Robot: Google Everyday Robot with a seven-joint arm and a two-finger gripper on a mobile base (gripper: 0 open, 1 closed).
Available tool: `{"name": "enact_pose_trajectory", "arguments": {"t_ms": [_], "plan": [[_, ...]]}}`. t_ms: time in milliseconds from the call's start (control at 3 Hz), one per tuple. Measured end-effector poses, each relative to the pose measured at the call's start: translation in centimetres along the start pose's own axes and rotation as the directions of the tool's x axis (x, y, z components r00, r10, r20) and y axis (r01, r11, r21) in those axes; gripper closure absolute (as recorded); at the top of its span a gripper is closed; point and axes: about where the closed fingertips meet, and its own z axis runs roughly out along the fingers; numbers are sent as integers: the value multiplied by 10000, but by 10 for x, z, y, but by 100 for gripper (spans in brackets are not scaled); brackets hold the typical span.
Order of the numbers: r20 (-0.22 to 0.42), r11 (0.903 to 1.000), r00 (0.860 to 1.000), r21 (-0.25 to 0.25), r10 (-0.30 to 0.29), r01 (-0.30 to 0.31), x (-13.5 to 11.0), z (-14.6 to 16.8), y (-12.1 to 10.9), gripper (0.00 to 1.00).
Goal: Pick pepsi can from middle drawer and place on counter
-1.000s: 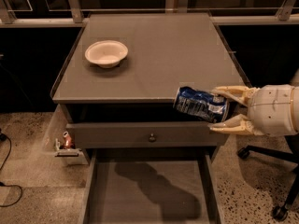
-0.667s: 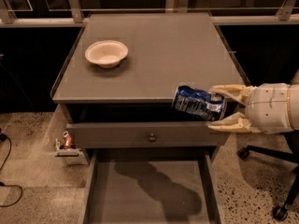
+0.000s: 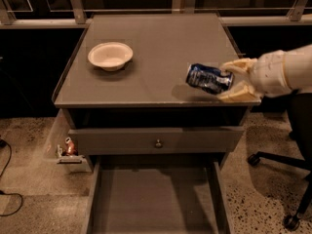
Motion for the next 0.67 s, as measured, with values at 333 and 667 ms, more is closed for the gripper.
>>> {"name": "enact_pose_trajectory", "arguments": {"t_ms": [333, 667], "plan": [[-514, 9958, 9966, -616, 643, -674, 21, 29, -45, 100], [-660, 9838, 9944, -1537, 829, -922, 19, 79, -77, 100]]}}
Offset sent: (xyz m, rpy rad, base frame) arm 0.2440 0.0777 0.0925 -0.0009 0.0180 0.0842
